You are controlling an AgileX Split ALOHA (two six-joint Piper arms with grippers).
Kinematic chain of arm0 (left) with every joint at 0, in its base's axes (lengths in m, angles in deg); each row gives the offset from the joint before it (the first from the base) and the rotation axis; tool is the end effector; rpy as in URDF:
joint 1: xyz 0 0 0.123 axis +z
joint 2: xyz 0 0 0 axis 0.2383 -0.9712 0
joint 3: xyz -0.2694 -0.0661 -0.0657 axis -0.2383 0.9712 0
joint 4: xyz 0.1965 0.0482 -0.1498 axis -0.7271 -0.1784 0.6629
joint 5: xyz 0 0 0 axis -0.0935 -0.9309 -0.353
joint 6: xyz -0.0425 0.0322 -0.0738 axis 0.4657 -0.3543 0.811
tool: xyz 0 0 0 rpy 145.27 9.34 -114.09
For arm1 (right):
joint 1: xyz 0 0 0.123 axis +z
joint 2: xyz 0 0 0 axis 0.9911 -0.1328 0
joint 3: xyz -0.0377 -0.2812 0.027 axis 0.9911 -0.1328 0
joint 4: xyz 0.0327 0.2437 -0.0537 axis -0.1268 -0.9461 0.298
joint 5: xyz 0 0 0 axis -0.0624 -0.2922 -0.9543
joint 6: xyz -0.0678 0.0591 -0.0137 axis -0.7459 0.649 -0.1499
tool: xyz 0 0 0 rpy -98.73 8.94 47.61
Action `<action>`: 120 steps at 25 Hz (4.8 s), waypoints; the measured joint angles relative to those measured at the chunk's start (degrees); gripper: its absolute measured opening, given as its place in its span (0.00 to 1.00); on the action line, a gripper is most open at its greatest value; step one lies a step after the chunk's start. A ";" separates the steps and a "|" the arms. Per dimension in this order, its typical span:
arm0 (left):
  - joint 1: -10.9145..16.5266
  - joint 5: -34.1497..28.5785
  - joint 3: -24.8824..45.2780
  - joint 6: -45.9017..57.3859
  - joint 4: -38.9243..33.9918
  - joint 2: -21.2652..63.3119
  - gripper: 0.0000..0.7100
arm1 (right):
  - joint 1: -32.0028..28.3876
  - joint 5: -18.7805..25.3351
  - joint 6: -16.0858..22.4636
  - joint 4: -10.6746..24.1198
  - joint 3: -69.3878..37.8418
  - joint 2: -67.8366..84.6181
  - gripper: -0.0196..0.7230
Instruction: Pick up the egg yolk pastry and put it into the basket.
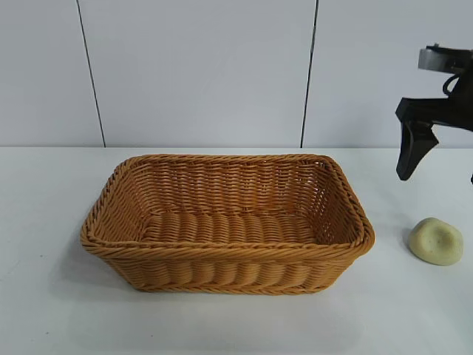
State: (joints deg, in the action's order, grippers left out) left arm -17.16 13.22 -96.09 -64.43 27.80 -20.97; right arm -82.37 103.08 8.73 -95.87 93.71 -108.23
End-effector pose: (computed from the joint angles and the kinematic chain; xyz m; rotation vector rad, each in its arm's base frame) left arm -0.0054 0.0007 0.2752 -0.0216 2.0599 -0.0787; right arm 0.3561 0.0084 0.1814 0.1802 2.9476 0.1545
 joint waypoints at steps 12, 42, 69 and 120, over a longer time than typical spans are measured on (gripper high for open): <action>0.00 0.00 0.00 0.00 0.00 0.00 0.83 | 0.00 -3.35 2.04 2.34 0.05 -10.06 0.93; 0.00 0.00 0.00 0.00 0.00 0.00 0.83 | 0.84 12.28 1.43 3.63 14.57 2.53 0.09; 0.00 0.00 0.00 0.00 0.00 0.00 0.83 | 35.82 -1.85 9.98 1.96 17.12 -6.95 0.09; 0.00 0.06 0.00 0.00 -0.31 0.00 0.83 | 8.20 21.95 7.20 9.88 36.37 -11.23 0.85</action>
State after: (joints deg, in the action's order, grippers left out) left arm -17.16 13.28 -96.09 -64.43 27.49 -20.97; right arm -74.17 125.03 15.93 -85.99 130.08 -119.46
